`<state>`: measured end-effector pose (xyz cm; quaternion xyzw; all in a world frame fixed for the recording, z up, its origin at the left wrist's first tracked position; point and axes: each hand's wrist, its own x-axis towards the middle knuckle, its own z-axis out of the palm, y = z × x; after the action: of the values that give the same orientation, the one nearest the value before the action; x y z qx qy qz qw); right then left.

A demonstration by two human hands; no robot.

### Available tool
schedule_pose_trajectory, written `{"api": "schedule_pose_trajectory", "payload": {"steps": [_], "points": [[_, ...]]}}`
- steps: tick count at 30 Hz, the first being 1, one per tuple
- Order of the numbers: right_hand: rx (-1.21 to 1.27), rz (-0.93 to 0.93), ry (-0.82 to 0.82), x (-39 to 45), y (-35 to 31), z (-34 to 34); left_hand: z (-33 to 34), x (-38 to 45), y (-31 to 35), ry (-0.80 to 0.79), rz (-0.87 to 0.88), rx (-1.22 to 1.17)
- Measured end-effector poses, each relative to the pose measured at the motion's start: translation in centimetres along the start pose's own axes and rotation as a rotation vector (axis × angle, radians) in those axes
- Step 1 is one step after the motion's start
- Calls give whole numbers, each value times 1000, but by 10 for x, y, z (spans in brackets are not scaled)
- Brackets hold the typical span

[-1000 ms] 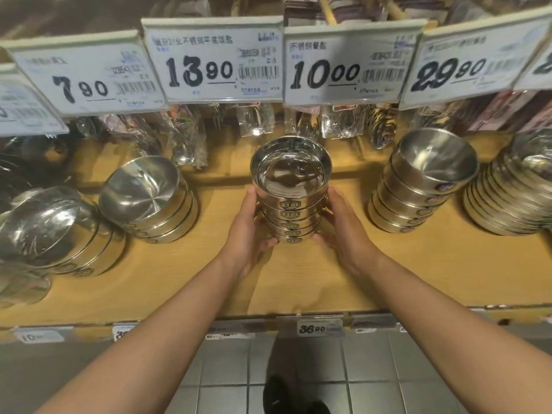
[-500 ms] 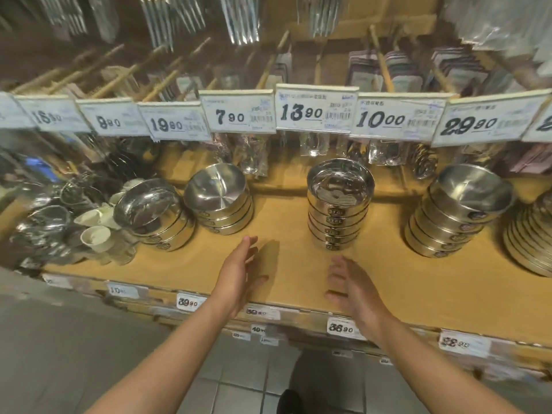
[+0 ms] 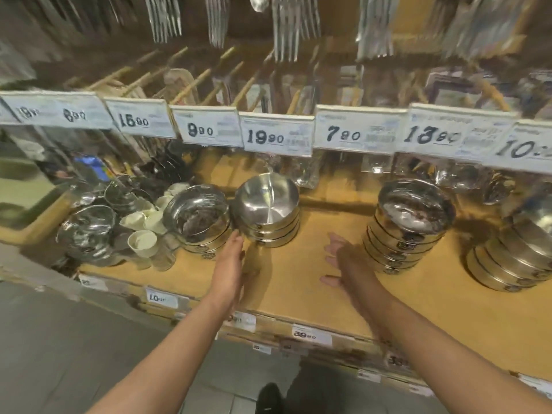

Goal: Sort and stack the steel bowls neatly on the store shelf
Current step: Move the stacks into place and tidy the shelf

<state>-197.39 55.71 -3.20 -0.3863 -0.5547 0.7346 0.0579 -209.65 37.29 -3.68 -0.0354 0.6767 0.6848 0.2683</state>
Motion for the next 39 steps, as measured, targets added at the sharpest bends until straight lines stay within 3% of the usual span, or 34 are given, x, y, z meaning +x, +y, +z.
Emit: {"api": "schedule_pose_trajectory", "payload": {"steps": [6, 12, 20, 26, 31, 39], "points": [[64, -71, 13, 61, 7, 64, 5, 47, -15, -116, 88, -38], [172, -117, 63, 91, 6, 97, 6, 70, -22, -75, 86, -103], [238, -243, 66, 91, 15, 77, 16, 61, -19, -118, 116, -71], [290, -251, 43, 76, 26, 42, 30, 31, -31, -160, 85, -60], [239, -158, 54, 59, 26, 23, 26, 46, -18, -89, 85, -53], [151, -165, -7, 59, 22, 24, 32, 78, -3, -266, -29, -12]]}}
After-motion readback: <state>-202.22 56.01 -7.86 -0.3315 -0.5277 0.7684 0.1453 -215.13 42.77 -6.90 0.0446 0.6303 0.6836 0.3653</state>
